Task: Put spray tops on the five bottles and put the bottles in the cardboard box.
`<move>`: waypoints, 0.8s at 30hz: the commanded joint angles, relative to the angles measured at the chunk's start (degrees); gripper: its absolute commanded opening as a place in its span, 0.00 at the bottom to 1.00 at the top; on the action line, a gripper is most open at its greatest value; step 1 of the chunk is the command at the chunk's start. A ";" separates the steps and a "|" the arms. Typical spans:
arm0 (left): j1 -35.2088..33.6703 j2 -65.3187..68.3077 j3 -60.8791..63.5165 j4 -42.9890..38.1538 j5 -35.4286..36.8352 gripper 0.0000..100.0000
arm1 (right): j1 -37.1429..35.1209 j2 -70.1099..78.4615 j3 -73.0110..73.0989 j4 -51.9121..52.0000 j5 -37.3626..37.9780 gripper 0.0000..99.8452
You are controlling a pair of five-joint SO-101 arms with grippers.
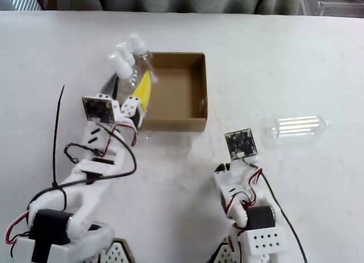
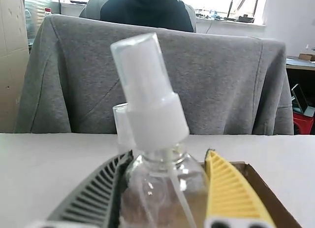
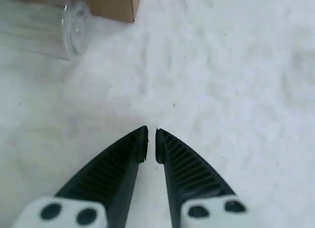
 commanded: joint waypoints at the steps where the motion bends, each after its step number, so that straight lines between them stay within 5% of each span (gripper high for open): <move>1: -0.40 -1.19 -3.52 0.09 -0.09 0.02 | 0.31 -0.22 0.79 -0.75 0.00 0.01; 17: -0.40 6.02 -8.00 -0.62 -0.44 0.02 | 0.31 -0.57 0.79 0.40 0.00 0.01; 24: -0.40 10.77 -8.00 -7.47 -0.44 0.02 | 0.31 -0.66 0.79 0.13 0.00 0.01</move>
